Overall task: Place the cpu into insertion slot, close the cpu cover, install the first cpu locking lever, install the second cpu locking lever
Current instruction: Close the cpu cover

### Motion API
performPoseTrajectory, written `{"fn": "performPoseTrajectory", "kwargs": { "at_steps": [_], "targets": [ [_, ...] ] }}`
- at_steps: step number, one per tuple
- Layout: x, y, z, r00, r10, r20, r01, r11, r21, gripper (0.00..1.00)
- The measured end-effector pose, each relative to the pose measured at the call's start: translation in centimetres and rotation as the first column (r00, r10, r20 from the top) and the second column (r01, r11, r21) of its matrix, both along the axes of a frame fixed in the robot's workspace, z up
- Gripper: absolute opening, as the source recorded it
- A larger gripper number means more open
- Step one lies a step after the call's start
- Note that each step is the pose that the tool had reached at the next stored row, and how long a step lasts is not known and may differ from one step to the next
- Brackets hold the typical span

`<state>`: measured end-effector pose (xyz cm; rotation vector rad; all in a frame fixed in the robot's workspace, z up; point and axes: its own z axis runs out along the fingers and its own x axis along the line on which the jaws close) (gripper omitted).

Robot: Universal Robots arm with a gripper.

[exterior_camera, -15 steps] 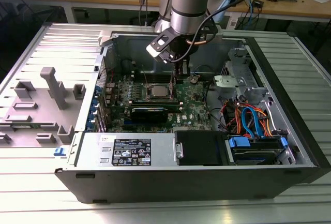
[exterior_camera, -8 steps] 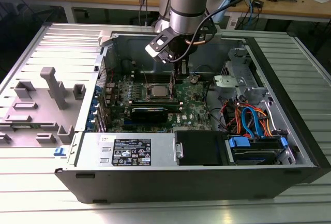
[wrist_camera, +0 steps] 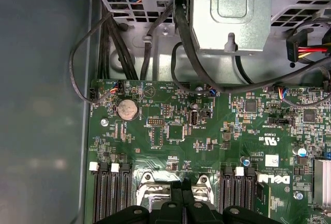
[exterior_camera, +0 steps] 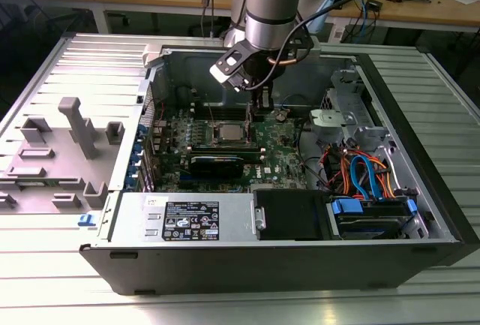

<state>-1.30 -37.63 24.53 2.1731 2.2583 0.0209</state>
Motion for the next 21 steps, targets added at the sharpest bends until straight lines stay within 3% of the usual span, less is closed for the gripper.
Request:
{"fn": "performPoseTrajectory", "kwargs": {
  "at_steps": [13,21],
  "targets": [
    [-0.3,0.0,0.0,1.0,0.0,0.0001,0.0,1.0,0.0001,0.11],
    [-1.8,0.0,-0.07,1.0,0.0,0.0001,0.0,1.0,0.0001,0.11]
  ]
}}
